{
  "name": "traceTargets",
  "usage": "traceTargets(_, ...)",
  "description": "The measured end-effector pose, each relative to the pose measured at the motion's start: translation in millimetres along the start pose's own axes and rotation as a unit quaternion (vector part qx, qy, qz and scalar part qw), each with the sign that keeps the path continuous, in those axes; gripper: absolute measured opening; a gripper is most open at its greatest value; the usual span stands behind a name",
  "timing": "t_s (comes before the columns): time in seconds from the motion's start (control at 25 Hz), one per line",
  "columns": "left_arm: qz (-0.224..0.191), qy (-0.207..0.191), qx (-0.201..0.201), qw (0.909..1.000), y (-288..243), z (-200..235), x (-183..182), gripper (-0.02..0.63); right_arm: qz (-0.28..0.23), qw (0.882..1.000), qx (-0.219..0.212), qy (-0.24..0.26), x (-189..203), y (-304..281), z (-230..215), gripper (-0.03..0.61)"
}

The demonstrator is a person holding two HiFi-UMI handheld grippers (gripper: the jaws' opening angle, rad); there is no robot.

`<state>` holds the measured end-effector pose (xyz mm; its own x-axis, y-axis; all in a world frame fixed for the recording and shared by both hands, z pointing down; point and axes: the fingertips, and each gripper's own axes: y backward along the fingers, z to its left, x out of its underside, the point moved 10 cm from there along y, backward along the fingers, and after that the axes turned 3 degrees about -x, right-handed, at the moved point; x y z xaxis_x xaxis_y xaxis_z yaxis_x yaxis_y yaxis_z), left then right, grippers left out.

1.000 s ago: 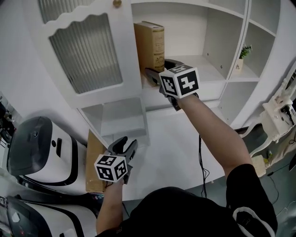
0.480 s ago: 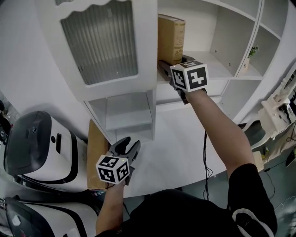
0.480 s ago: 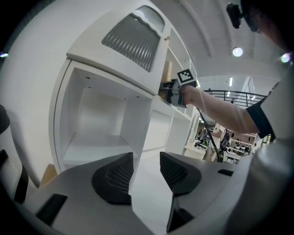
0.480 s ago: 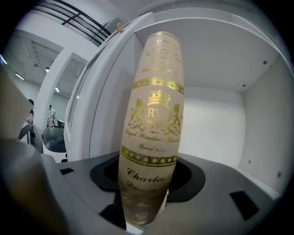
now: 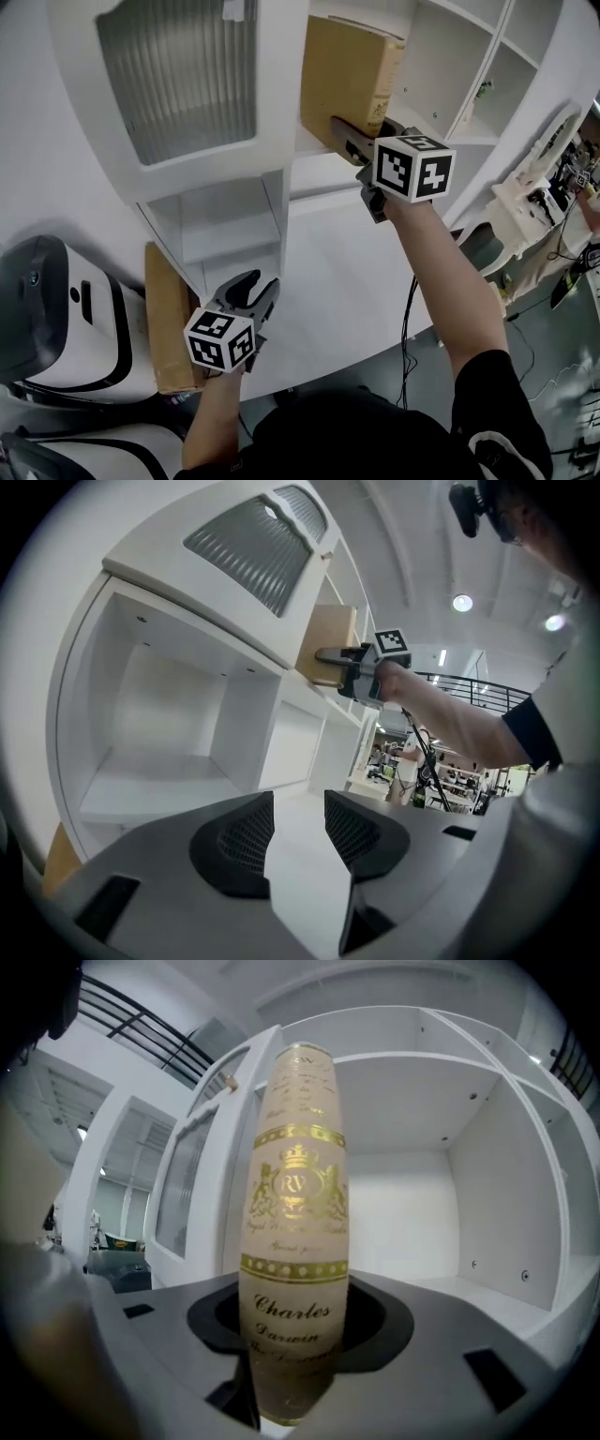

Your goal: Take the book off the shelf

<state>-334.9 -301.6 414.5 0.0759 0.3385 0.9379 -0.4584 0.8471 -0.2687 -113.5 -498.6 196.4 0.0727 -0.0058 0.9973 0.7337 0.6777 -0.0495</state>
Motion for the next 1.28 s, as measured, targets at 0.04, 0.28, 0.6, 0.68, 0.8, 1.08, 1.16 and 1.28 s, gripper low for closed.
traceTargets(0.04,0.001,-0.004,0.002,1.0000,-2.5,-6.3,-0.9,0.170,-0.006,1.000,-0.002,-0.005,0.5,13.1,-1.5,0.213)
traceTargets(0.28,-0.005,-0.019,0.010,0.9998,-24.2,-22.9,-16.5,0.166,-0.036,0.999,-0.014,-0.007,0.3,57.6,-11.0,0.210)
traceTargets(0.6,-0.010,-0.041,0.017,0.9990,-58.4,-102.4,-22.6,0.158,-0.080,0.996,-0.045,-0.017,11.5,164.0,-43.6,0.210)
traceTargets(0.68,-0.020,-0.049,0.012,0.9985,-61.9,-120.9,-27.5,0.149,-0.085,0.995,-0.048,-0.017,16.7,188.9,-50.9,0.210)
traceTargets(0.8,-0.025,-0.071,0.011,0.9971,-66.2,-149.3,-32.6,0.143,-0.089,0.995,-0.046,-0.026,30.4,225.5,-61.4,0.212)
traceTargets(1.08,-0.037,-0.127,0.017,0.9911,-85.0,-198.0,-41.8,0.143,-0.091,0.994,-0.037,-0.048,75.8,290.2,-80.0,0.212)
traceTargets(1.16,-0.039,-0.132,0.022,0.9903,-90.8,-204.9,-42.7,0.143,-0.090,0.994,-0.028,-0.055,90.4,305.6,-80.5,0.212)
traceTargets(1.28,-0.041,-0.135,0.026,0.9897,-100.3,-215.5,-42.9,0.141,-0.087,0.994,-0.020,-0.064,113.5,330.1,-82.5,0.212)
